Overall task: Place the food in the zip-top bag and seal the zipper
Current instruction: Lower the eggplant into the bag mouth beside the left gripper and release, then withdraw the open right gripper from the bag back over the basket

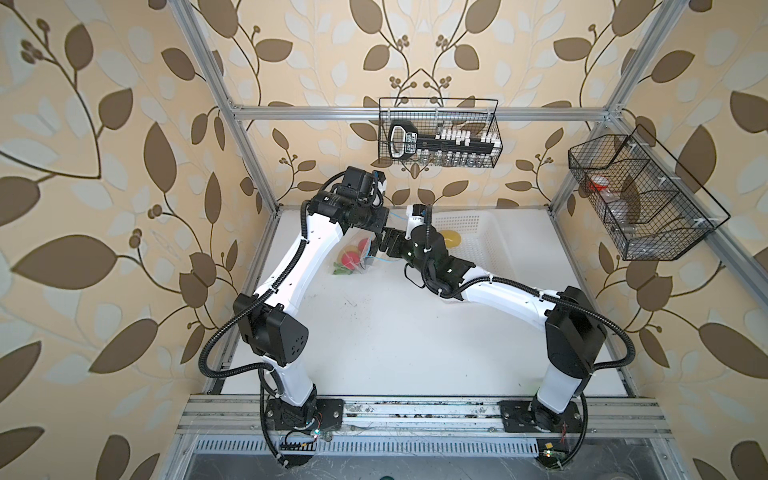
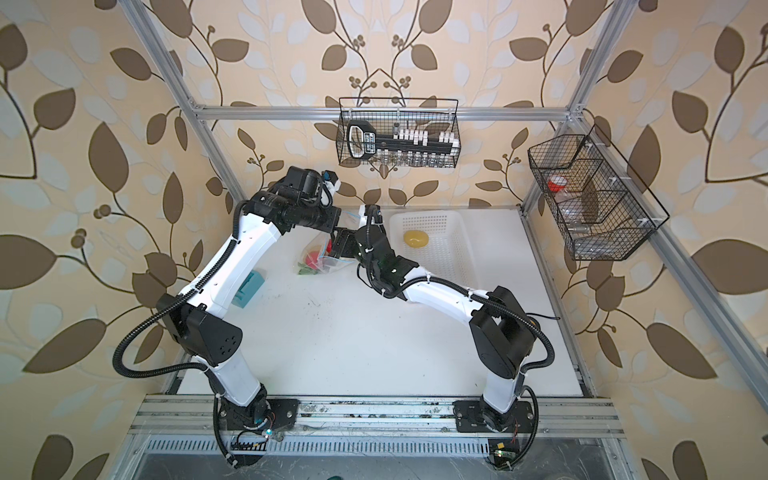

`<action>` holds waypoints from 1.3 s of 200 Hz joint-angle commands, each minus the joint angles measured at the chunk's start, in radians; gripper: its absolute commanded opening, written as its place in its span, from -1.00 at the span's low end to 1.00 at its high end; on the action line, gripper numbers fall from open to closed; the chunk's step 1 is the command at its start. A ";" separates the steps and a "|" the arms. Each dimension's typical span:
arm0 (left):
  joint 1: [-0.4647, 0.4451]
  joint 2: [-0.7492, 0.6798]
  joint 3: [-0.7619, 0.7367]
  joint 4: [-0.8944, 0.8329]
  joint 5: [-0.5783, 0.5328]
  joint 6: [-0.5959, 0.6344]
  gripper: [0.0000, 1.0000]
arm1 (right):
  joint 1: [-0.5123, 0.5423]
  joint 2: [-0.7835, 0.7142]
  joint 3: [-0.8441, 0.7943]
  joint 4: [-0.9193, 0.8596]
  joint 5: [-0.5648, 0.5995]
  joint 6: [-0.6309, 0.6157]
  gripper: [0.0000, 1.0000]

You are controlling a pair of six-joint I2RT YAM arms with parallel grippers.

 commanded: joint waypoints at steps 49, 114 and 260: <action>-0.006 -0.009 0.007 0.007 -0.010 0.000 -1.00 | -0.019 -0.094 -0.060 0.062 -0.028 0.032 0.41; -0.006 -0.010 -0.012 0.014 -0.016 0.001 -1.00 | -0.043 -0.192 -0.095 0.022 -0.046 0.040 0.80; -0.006 -0.046 -0.049 0.025 -0.002 -0.004 -1.00 | -0.213 -0.340 -0.060 -0.512 0.057 0.089 1.00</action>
